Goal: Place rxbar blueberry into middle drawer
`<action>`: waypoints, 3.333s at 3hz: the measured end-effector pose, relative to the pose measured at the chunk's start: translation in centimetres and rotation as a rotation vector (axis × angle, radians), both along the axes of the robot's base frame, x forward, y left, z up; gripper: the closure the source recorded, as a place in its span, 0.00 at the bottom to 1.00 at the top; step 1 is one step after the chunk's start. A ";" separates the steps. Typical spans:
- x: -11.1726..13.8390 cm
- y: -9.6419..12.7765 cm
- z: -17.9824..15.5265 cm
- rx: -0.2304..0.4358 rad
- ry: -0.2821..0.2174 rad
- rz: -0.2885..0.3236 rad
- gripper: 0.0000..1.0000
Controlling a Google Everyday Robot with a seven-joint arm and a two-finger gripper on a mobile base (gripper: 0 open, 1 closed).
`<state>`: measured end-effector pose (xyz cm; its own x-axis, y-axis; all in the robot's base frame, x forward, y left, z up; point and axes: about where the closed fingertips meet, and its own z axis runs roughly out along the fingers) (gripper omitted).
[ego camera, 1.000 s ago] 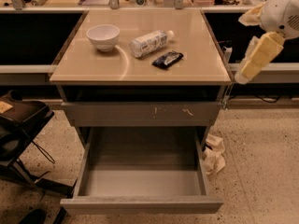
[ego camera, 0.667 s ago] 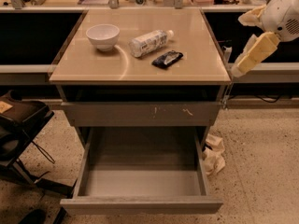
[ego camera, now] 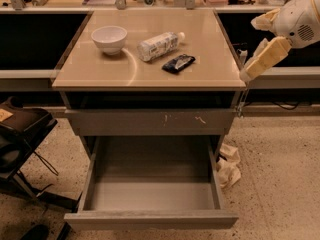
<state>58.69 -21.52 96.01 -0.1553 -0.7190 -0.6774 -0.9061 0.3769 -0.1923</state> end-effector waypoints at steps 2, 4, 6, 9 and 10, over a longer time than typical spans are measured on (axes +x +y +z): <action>11.4 -1.8 1.3 0.342 -0.126 -0.264 0.00; 13.6 -2.2 0.9 0.354 -0.160 -0.303 0.00; 16.7 -0.8 -2.8 0.281 -0.122 -0.294 0.00; 20.5 5.0 -6.3 0.415 -0.108 -0.224 0.00; 20.8 5.7 -7.0 0.416 -0.088 -0.209 0.00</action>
Offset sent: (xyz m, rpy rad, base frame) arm 0.2038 -0.0575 0.0355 0.5676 -0.2456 -0.4831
